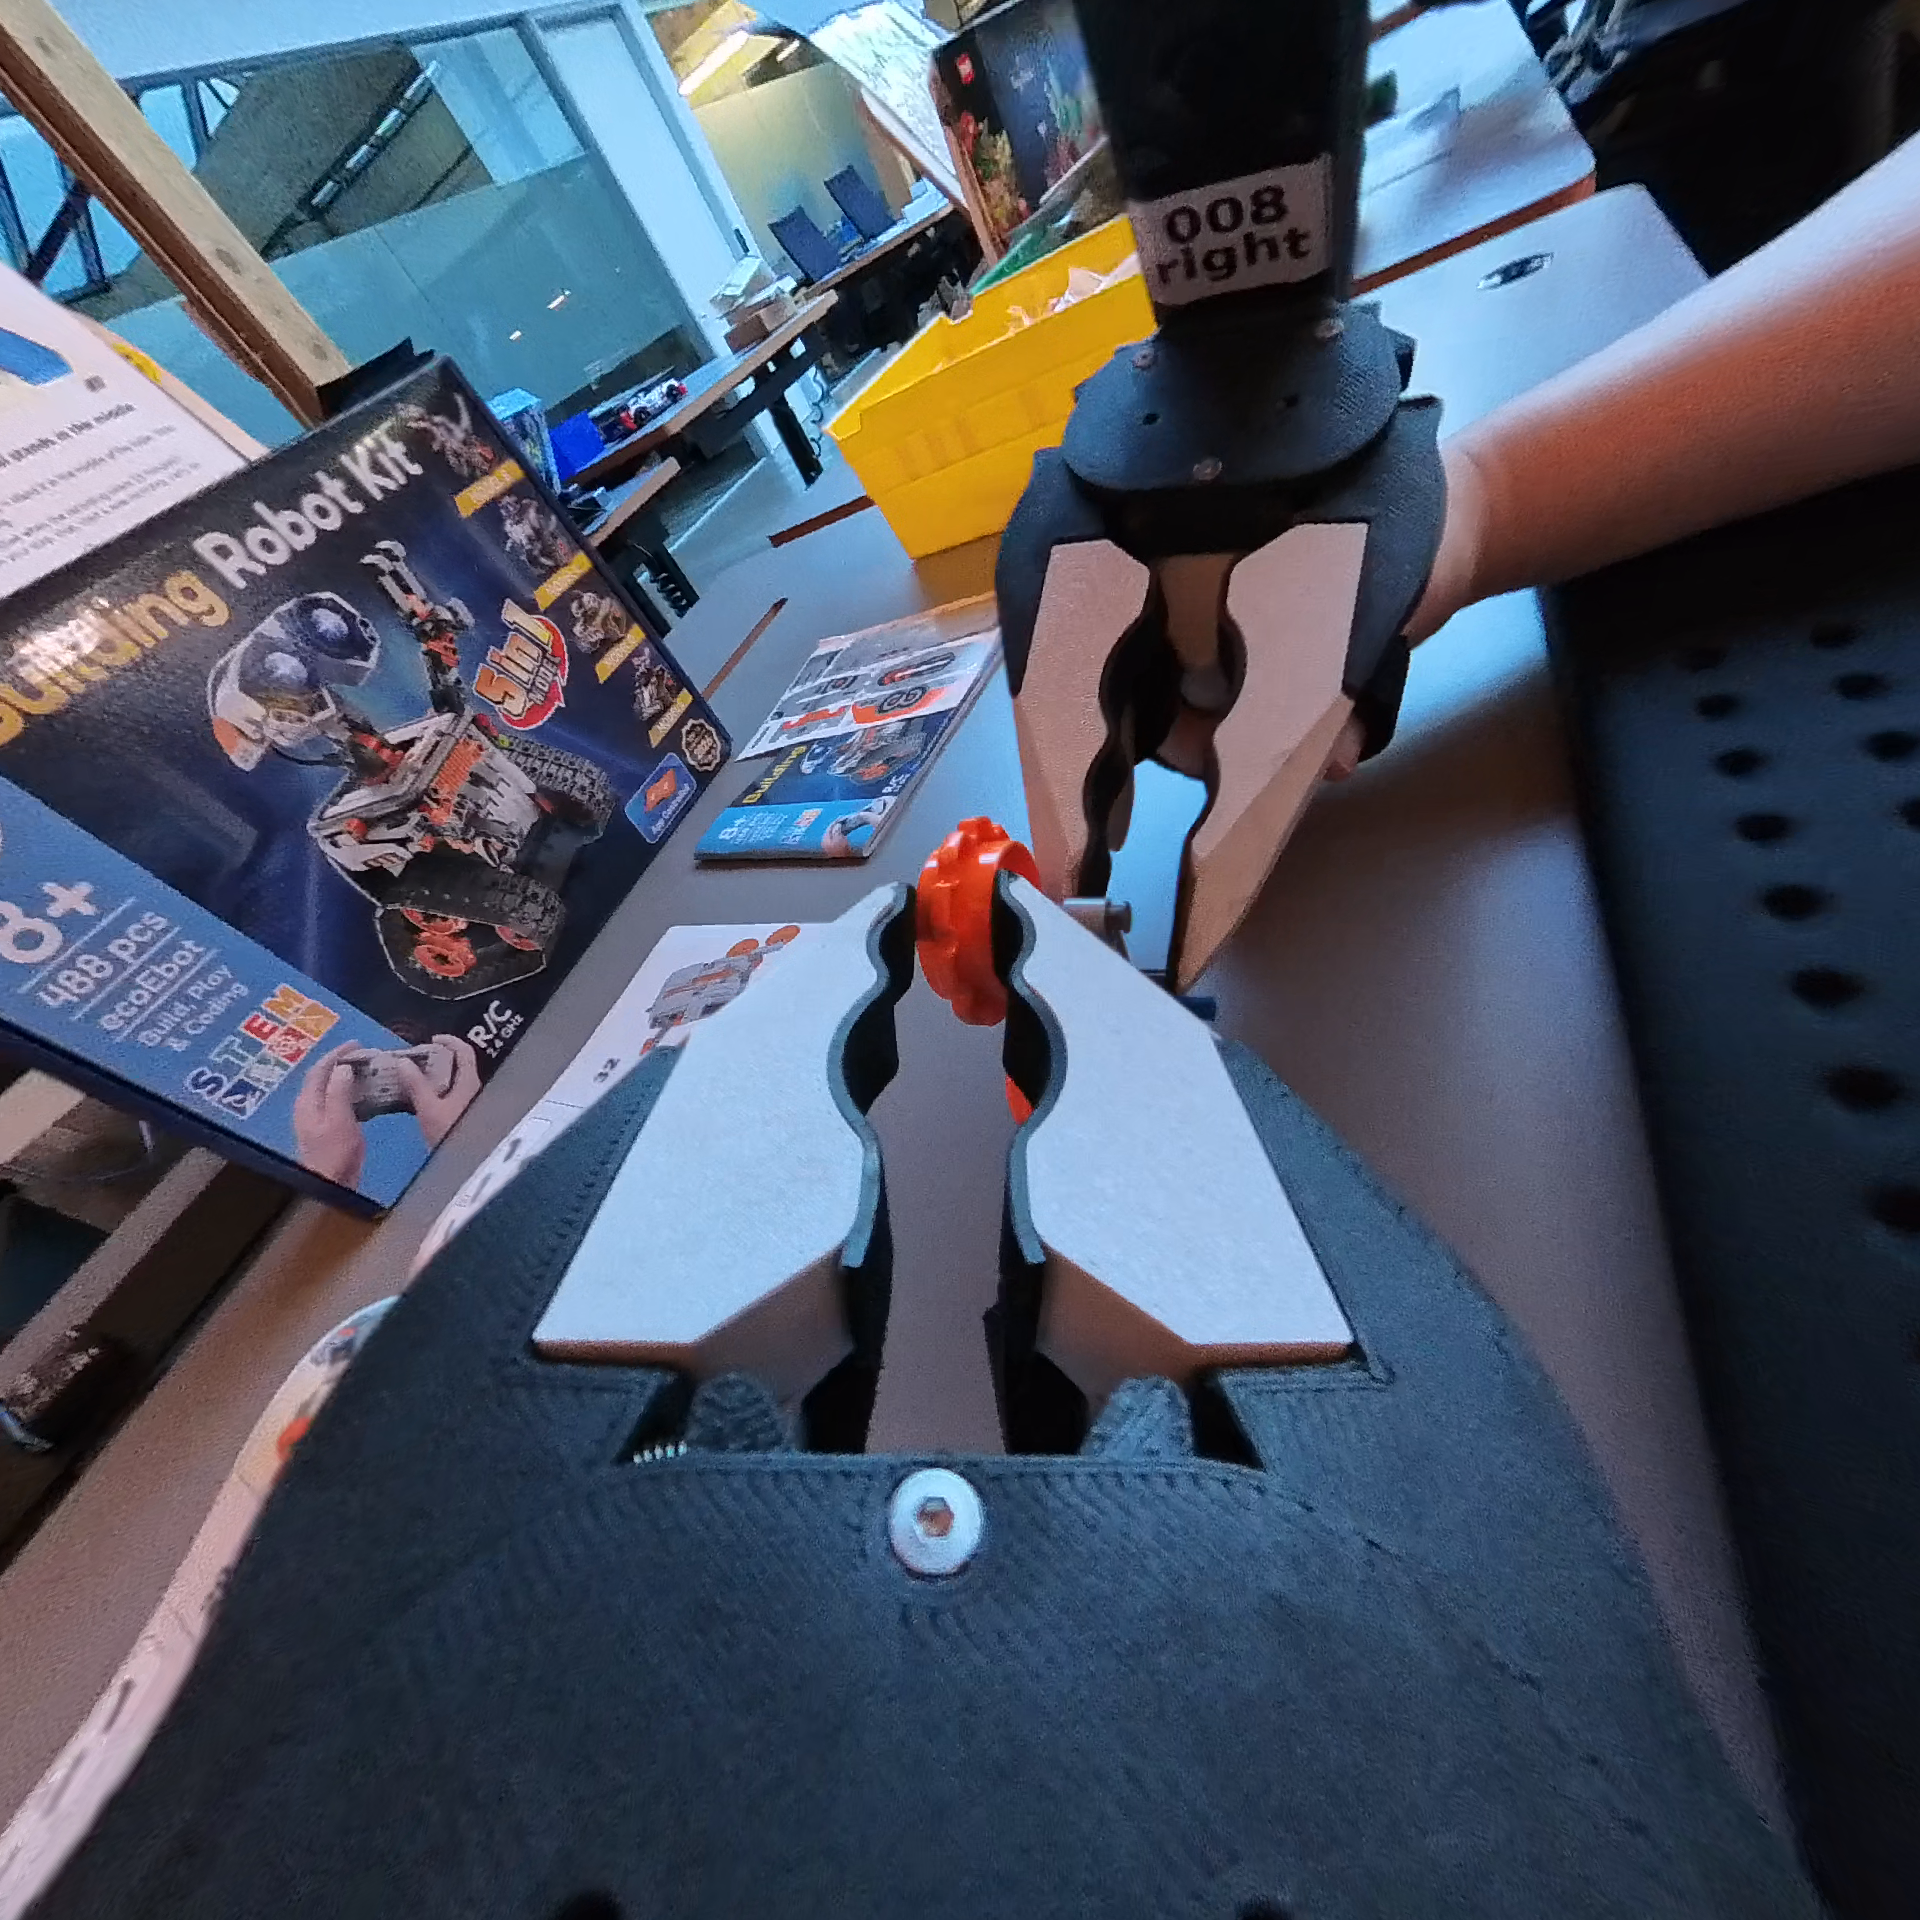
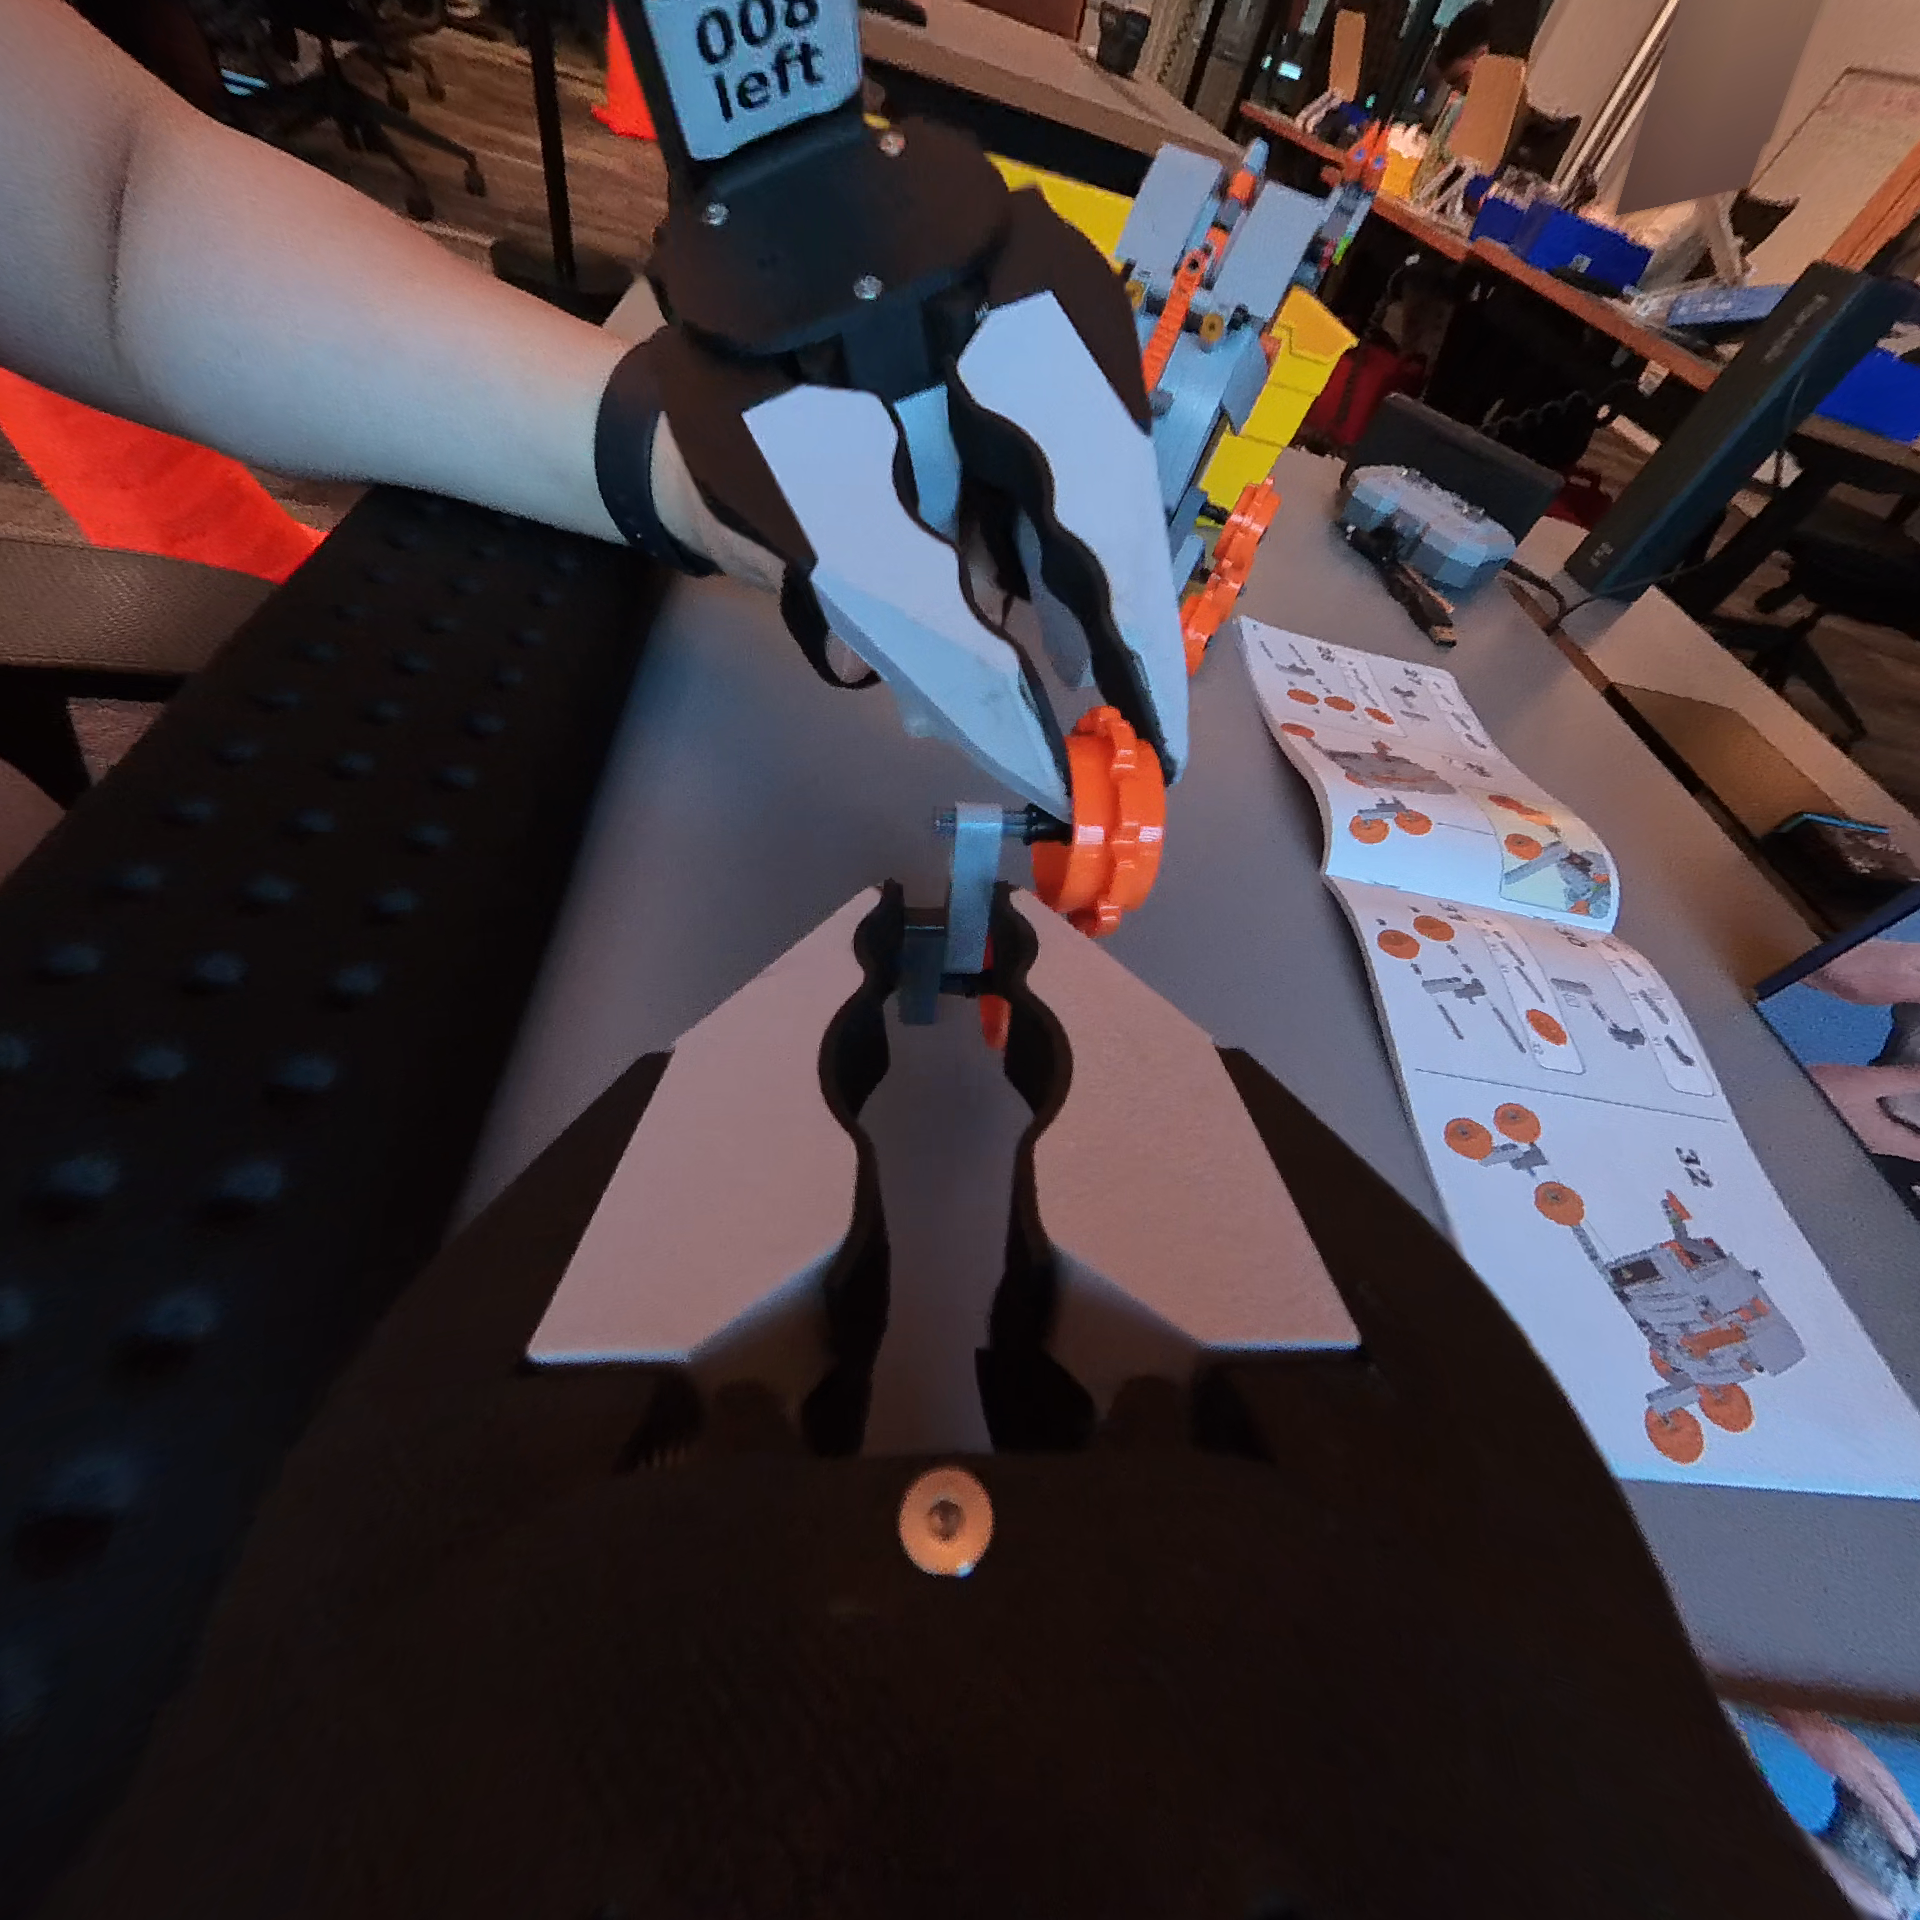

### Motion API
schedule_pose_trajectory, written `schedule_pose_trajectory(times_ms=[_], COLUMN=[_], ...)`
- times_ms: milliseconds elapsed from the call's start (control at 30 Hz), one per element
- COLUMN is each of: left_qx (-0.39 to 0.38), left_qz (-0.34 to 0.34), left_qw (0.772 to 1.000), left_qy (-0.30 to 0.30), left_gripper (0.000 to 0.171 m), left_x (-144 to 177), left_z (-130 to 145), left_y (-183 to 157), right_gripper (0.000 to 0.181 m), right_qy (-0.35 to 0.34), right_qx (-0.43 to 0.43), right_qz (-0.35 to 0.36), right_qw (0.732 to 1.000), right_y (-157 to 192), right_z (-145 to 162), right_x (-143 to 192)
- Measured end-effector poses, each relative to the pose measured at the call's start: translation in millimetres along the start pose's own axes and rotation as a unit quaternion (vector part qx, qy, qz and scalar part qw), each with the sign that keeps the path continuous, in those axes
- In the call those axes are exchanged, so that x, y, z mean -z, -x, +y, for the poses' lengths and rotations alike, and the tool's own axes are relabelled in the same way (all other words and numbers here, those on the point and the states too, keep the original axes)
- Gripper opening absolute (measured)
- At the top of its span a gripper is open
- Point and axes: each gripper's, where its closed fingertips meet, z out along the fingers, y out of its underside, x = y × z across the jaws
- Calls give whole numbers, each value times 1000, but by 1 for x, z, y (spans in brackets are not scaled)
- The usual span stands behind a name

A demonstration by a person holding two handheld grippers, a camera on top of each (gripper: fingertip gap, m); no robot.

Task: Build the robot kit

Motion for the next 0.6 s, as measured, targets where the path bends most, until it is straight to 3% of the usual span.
schedule_pose_trajectory(times_ms=[267, 333, 400, 500, 600], left_qx=[-1, -7, -14, -21, -25], left_qz=[1, 2, 4, 1, -1], left_qw=[1000, 1000, 999, 999, 999], left_qy=[20, 26, 31, 39, 39], left_gripper=[12, 12, 12, 12, 12], left_x=[-4, -4, -5, -6, -6], left_z=[7, 9, 11, 13, 13], left_y=[-2, -3, -5, -6, -5], right_gripper=[17, 20, 12, 13, 38], right_qy=[21, 12, 3, -44, -84], right_qx=[46, 29, 1, -32, -40], right_qz=[-4, -8, -19, 8, 60], right_qw=[999, 999, 1000, 998, 994], right_y=[4, 3, 1, -15, -31], right_z=[6, 2, -2, -15, -28], right_x=[1, 4, 12, 29, 39])
